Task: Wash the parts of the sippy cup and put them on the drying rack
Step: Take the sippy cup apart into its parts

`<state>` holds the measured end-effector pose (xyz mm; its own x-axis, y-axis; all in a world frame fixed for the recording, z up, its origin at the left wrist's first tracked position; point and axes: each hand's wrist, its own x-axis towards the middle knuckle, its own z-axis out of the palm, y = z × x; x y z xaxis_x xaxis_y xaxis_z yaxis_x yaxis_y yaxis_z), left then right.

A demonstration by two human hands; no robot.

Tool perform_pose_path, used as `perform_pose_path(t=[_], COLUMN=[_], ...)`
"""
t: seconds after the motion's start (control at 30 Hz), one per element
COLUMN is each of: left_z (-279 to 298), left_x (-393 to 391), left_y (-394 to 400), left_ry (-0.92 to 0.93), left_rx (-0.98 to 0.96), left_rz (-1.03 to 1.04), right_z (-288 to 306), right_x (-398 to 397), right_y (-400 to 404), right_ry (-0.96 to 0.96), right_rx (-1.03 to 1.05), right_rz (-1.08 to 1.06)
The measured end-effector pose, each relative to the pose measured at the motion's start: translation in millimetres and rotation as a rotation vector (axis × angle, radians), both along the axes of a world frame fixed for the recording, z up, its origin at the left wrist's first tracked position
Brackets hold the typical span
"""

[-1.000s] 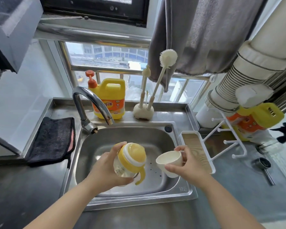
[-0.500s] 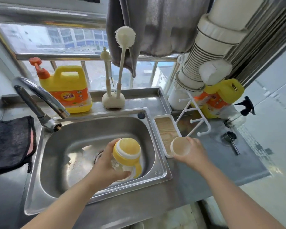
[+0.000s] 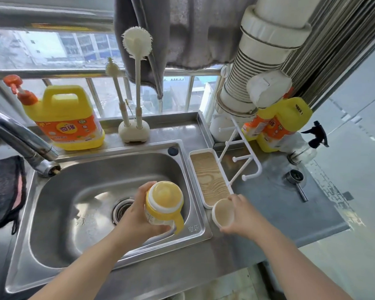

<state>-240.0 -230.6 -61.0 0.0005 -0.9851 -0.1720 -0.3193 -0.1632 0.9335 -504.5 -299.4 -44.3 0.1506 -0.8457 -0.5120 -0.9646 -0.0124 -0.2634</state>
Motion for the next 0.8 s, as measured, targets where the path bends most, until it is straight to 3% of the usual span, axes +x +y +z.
perform_pose_path(t=[0.53,0.8], left_z=[-9,-10], left_x=[4,9], left_y=[-9,1], left_ry=[-0.046,-0.030], left_rx=[-0.040,-0.042], left_rz=[0.010,0.038], right_z=[-24,-23], right_x=[-4,-2], right_y=[-3,-3], right_ry=[-0.177,-0.137], right_rx=[0.002,0.032], right_rz=[0.000,0.051])
